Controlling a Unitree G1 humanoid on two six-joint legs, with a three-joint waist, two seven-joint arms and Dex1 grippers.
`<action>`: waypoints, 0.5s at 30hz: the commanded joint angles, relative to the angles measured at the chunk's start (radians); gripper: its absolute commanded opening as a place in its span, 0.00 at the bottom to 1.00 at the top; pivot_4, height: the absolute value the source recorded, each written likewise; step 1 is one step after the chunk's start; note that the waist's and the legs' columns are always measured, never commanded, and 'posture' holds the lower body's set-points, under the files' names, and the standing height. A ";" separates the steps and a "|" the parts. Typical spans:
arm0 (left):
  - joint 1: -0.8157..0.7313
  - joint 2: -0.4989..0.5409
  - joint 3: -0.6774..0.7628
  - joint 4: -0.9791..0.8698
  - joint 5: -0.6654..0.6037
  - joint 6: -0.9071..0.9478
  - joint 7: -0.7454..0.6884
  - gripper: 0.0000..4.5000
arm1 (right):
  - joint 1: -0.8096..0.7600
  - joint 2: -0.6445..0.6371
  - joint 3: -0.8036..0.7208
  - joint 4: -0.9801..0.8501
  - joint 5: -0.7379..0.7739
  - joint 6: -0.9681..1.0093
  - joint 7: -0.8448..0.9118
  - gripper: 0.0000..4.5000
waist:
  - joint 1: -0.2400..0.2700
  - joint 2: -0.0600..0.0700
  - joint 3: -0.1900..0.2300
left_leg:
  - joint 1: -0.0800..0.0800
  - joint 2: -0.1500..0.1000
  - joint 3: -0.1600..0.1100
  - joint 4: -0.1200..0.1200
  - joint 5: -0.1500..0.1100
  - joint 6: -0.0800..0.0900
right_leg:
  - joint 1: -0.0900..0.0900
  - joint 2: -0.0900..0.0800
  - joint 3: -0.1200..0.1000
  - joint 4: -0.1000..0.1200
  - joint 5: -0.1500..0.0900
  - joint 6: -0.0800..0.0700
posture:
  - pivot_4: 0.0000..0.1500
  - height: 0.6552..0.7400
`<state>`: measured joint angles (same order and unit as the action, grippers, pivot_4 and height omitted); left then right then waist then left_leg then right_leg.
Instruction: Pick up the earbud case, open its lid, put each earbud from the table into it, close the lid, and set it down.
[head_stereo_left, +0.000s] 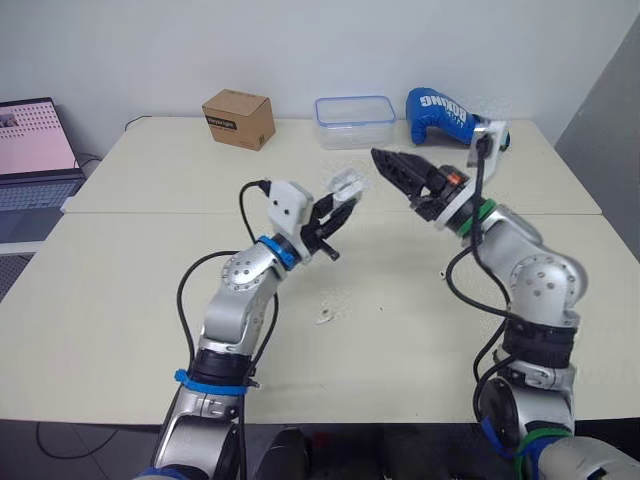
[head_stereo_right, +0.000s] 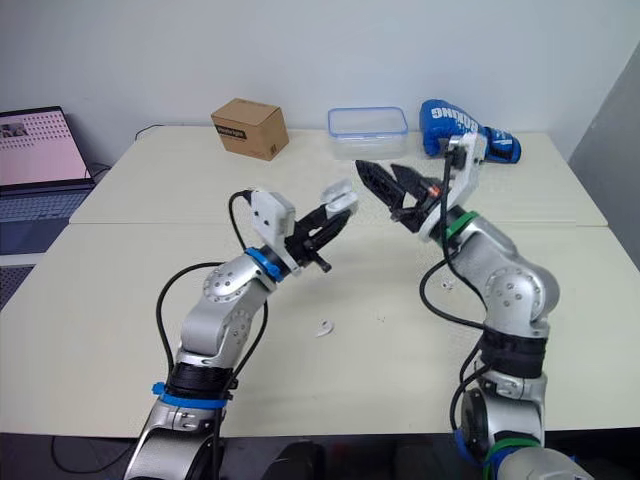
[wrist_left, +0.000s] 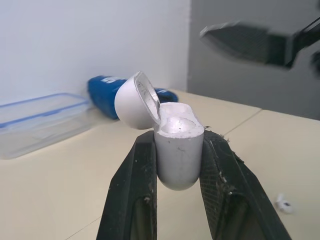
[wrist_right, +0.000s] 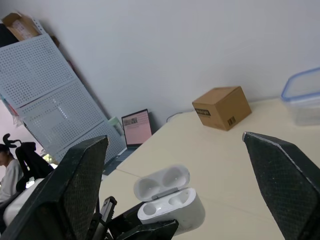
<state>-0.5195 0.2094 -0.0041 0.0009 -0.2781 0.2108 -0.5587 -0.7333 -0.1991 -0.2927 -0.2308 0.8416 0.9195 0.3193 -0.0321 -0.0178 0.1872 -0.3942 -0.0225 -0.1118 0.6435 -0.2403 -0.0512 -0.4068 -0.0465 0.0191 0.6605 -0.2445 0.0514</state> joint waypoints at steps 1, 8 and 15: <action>0.006 0.039 0.058 -0.023 -0.028 -0.005 0.000 0.17 | 0.026 -0.088 0.033 -0.054 -0.004 0.020 0.037 1.00 | 0.000 0.000 0.000 | 0.000 0.000 0.000 0.000 0.000 0.000 | 0.000 0.000 0.000 0.000 0.000 0.000 | 1.00 1.00; 0.054 0.165 0.160 -0.054 -0.079 0.040 -0.030 0.17 | 0.215 -0.307 0.329 -0.122 -0.173 -0.072 0.274 1.00 | -0.001 0.000 0.000 | -0.001 0.000 0.000 0.000 0.000 0.000 | 0.000 0.000 0.000 -0.002 0.000 0.000 | 1.00 1.00; 0.125 0.243 0.187 -0.108 -0.105 0.070 -0.053 0.17 | 0.267 -0.306 0.560 -0.074 -0.300 -0.161 0.403 1.00 | 0.000 0.000 0.000 | 0.000 0.001 0.000 0.000 0.000 0.000 | 0.000 0.001 0.000 -0.002 -0.003 0.005 | 1.00 1.00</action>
<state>-0.3899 0.4440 0.1641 -0.0479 -0.3577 0.2835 -0.6066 -0.4591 -0.5099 0.2533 -0.2994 0.5631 0.7967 0.6974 -0.0320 -0.0177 0.1874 -0.3946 -0.0213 -0.1119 0.6437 -0.2403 -0.0512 -0.4068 -0.0459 0.0188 0.6580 -0.2475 0.0560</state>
